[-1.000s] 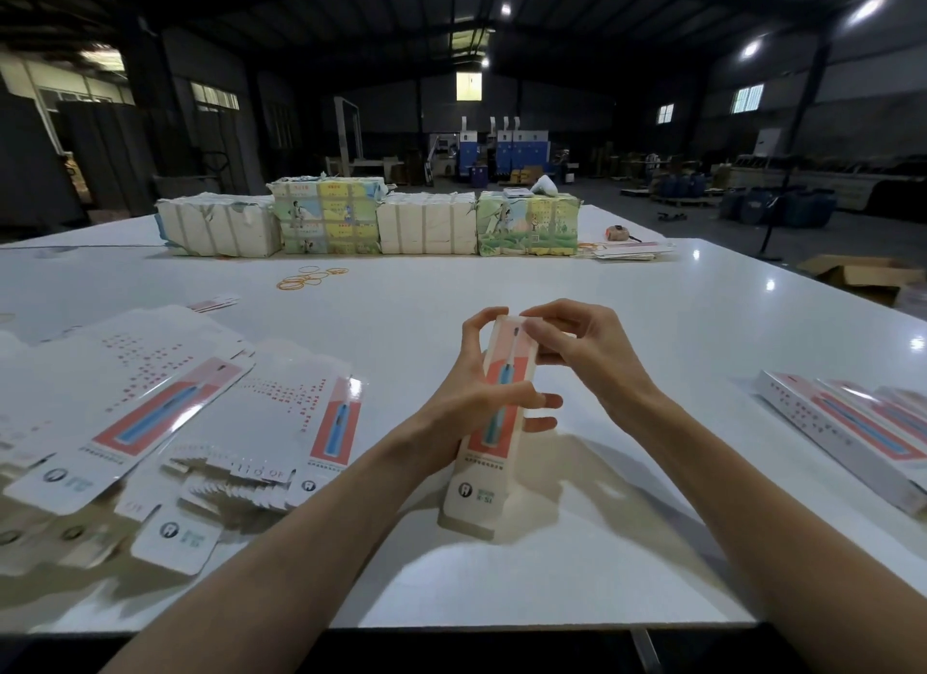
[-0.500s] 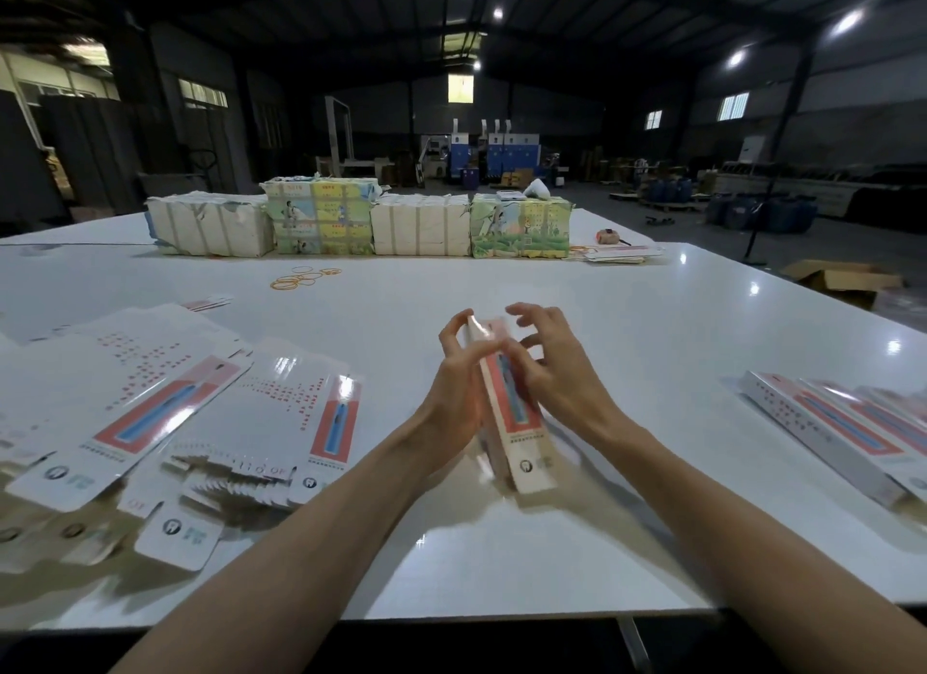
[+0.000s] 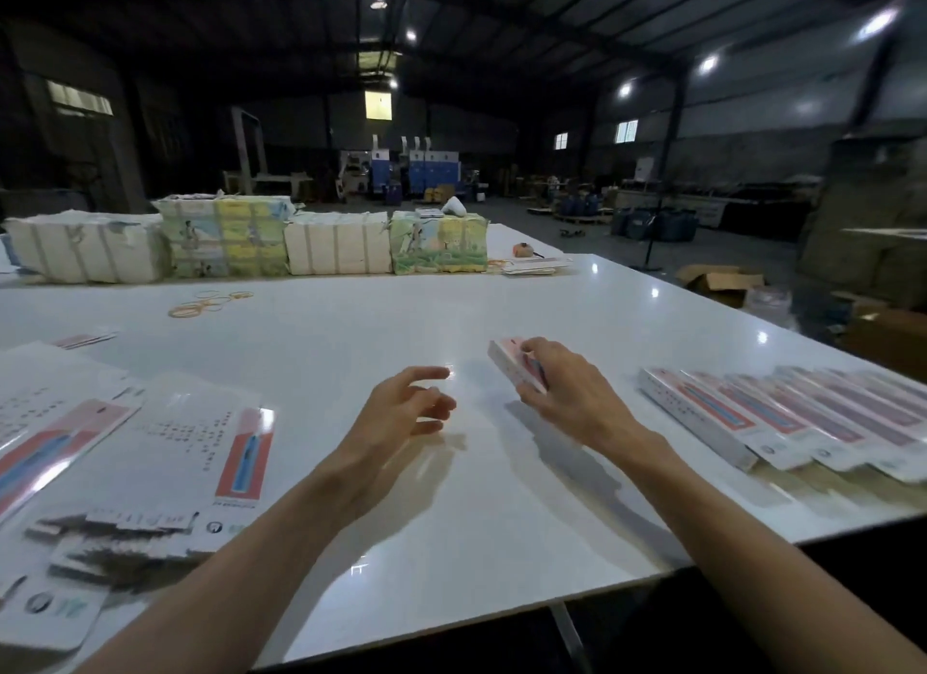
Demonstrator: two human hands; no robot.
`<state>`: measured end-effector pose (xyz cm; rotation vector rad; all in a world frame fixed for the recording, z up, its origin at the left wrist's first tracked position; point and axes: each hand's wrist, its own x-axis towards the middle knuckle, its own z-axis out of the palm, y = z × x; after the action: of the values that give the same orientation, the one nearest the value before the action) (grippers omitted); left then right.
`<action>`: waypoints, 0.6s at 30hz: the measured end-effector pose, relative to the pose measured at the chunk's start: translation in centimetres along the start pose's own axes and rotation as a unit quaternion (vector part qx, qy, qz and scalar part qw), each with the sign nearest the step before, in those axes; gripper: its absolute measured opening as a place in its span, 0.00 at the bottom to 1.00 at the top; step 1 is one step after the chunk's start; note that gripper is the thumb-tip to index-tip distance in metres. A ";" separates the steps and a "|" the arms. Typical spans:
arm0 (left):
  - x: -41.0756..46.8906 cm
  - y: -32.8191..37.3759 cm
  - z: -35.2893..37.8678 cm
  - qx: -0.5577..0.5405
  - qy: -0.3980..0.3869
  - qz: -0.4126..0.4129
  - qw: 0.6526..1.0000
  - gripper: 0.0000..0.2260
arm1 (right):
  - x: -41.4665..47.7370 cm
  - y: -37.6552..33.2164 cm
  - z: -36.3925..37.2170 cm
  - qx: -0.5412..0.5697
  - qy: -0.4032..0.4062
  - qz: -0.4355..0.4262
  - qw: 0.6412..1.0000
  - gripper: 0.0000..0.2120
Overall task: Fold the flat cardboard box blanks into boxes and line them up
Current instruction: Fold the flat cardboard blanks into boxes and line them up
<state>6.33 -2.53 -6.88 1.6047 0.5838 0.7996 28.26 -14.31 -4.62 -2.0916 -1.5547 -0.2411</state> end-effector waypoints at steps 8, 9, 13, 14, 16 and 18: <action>0.7 -0.9 0.0 0.058 -0.057 0.032 0.996 0.14 | -5.2 10.2 -3.7 -0.218 0.001 0.103 0.970 0.16; 0.8 -1.0 0.0 0.062 -0.062 0.031 0.996 0.14 | -5.7 10.6 -4.1 -0.219 0.000 0.117 0.969 0.15; 1.0 -1.1 0.1 0.087 -0.074 0.029 0.993 0.16 | -7.3 12.0 -5.6 -0.267 0.016 0.153 0.951 0.16; 1.0 -1.0 0.3 0.095 -0.074 0.028 0.992 0.15 | -7.5 12.0 -6.0 -0.277 0.019 0.158 0.948 0.16; 0.8 -0.8 0.5 0.106 -0.074 0.026 0.991 0.15 | -6.9 11.3 -6.2 -0.289 0.016 0.153 0.945 0.17; 0.7 -0.6 0.7 0.114 -0.075 0.030 0.990 0.14 | -5.0 9.2 -5.7 -0.265 0.012 0.123 0.956 0.18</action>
<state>7.33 -2.29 -7.41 1.8819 0.5353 0.6679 36.07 -23.31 -4.69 -2.6507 -1.2915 -0.6505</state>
